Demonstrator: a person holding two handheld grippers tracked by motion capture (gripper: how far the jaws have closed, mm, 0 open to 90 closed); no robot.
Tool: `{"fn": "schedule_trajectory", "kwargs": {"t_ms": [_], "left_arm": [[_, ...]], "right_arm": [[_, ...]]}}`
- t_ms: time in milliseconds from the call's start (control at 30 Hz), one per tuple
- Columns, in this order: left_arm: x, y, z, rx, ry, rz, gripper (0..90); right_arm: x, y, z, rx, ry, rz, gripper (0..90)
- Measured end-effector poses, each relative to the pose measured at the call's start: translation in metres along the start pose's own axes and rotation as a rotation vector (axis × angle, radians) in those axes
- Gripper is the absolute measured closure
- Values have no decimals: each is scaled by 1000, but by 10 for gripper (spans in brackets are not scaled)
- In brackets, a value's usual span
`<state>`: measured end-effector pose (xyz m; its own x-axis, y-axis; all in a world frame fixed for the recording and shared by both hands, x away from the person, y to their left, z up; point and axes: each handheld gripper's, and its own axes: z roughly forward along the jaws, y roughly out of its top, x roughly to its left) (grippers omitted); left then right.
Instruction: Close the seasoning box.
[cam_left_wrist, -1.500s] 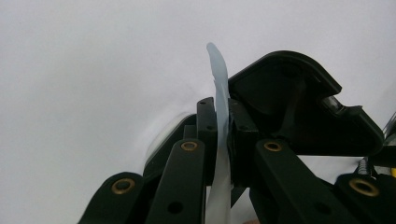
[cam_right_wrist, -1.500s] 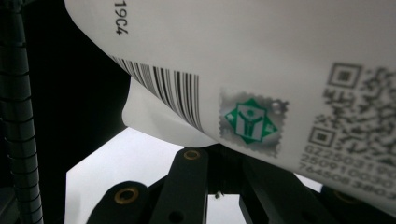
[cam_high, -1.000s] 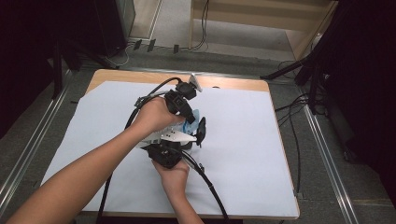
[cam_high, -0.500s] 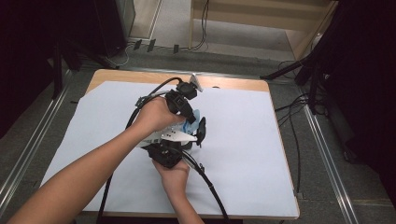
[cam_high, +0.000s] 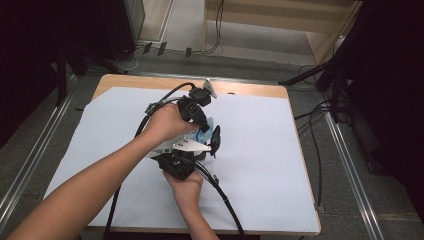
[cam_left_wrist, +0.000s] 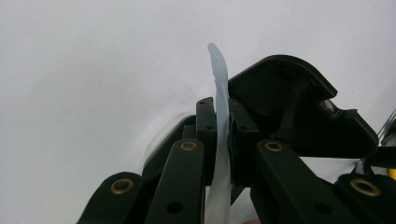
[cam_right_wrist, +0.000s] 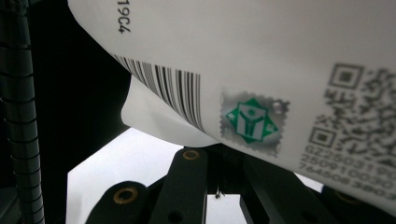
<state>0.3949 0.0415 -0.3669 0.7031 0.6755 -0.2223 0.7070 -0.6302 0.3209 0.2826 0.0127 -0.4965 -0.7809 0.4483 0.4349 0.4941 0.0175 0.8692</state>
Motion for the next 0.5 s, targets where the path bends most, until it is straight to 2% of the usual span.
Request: {"fn": "schedule_trajectory", "kwargs": {"t_ms": [500], "left_arm": [[2,0,-3,3,5,-3,861]], "right_arm": [[2,3,4,-7,2,2,900]]}}
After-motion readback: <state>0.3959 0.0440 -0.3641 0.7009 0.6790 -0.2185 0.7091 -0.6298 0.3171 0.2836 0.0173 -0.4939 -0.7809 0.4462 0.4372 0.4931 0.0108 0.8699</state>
